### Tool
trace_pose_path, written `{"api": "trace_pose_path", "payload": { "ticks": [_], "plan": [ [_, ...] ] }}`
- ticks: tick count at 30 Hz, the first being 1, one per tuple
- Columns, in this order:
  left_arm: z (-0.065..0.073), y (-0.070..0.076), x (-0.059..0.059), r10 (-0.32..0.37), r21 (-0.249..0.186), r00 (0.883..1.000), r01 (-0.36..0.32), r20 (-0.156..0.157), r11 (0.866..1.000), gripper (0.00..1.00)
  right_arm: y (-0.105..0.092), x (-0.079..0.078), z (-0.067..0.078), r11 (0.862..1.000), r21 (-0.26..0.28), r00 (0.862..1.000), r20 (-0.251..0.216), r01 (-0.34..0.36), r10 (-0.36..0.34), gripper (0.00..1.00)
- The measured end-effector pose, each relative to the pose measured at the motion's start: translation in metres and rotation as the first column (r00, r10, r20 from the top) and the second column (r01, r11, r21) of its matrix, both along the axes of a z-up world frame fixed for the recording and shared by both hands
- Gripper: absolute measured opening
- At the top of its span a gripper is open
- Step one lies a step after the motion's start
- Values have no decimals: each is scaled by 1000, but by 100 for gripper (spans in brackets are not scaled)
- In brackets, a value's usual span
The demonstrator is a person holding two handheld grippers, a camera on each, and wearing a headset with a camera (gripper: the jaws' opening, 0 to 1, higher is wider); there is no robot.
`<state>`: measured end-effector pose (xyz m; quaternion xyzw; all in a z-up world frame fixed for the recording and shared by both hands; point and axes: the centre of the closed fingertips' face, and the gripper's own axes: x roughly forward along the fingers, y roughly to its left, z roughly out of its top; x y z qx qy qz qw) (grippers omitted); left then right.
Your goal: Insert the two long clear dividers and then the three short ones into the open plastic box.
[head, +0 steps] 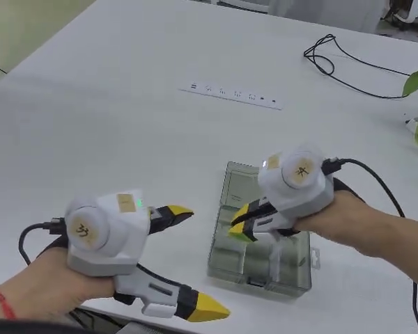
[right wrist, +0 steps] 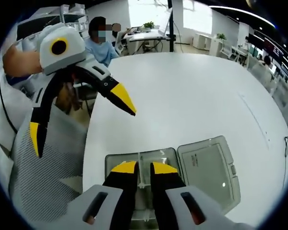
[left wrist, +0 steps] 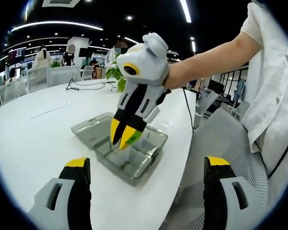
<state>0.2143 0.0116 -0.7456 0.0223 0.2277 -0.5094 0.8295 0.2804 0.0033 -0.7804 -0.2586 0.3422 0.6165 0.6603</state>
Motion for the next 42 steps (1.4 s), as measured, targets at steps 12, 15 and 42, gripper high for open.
{"api": "trace_pose_path", "payload": {
  "ticks": [12, 15, 42],
  "plan": [
    [2, 3, 1, 7, 2, 1000, -7, 4, 1000, 100, -40, 2, 40, 994, 84, 997, -7, 75, -75, 25],
    [2, 4, 1, 7, 4, 1000, -7, 4, 1000, 100, -52, 1, 44, 992, 86, 996, -6, 88, -88, 28],
    [3, 5, 3, 5, 11, 1000, -5, 3, 1000, 100, -190, -24, -10, 980, -168, 994, -13, 107, -111, 50]
  ]
}}
